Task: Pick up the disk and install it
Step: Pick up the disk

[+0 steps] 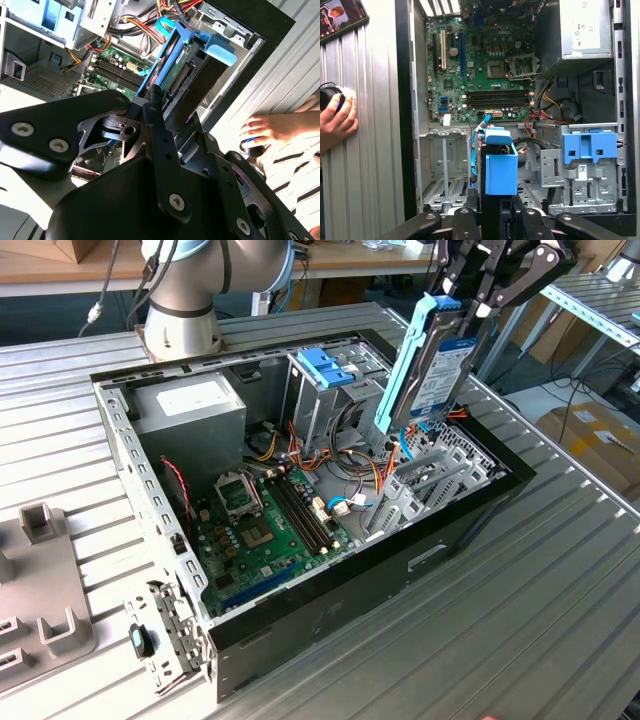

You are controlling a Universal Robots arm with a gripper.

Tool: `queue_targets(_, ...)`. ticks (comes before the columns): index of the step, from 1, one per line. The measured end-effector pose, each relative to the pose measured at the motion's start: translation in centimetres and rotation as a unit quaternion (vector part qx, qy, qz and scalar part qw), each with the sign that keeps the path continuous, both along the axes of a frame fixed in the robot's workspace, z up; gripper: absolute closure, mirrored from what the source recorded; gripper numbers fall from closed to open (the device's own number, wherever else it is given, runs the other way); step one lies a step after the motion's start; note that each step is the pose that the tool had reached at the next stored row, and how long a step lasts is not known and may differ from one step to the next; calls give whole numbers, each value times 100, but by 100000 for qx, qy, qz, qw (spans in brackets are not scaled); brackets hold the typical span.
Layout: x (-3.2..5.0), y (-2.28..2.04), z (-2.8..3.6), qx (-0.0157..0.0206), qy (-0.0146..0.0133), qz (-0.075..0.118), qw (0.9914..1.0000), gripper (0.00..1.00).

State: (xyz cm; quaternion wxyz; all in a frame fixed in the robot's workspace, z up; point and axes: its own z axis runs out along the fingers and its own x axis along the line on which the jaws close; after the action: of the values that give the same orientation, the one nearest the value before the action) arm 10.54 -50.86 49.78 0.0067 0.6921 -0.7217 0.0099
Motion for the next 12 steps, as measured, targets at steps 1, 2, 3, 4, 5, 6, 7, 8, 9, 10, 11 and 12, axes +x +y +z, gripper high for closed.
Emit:
queue_targets(1,0,-5,0,-2,1,-1,100000,65)
queue_targets(2,0,-10,0,-1,2,-3,100000,65)
queue_targets(3,0,-16,0,-6,2,0,100000,65)
queue_targets(4,0,-23,0,-7,1,-1,100000,65)
queue_targets(5,0,-30,0,-4,1,1,100000,65)
queue_targets(6,0,-39,0,0,2,-3,100000,65)
queue_targets(7,0,-49,0,-6,1,1,100000,65)
queue_targets(8,0,-58,0,-5,2,-1,100000,65)
queue_targets(9,0,-68,0,-8,1,0,100000,65)
queue_targets(10,0,-77,0,-14,1,2,100000,65)
queue_targets(11,0,-90,0,-9,0,-2,100000,65)
queue_targets(12,0,-98,0,-19,3,0,100000,65)
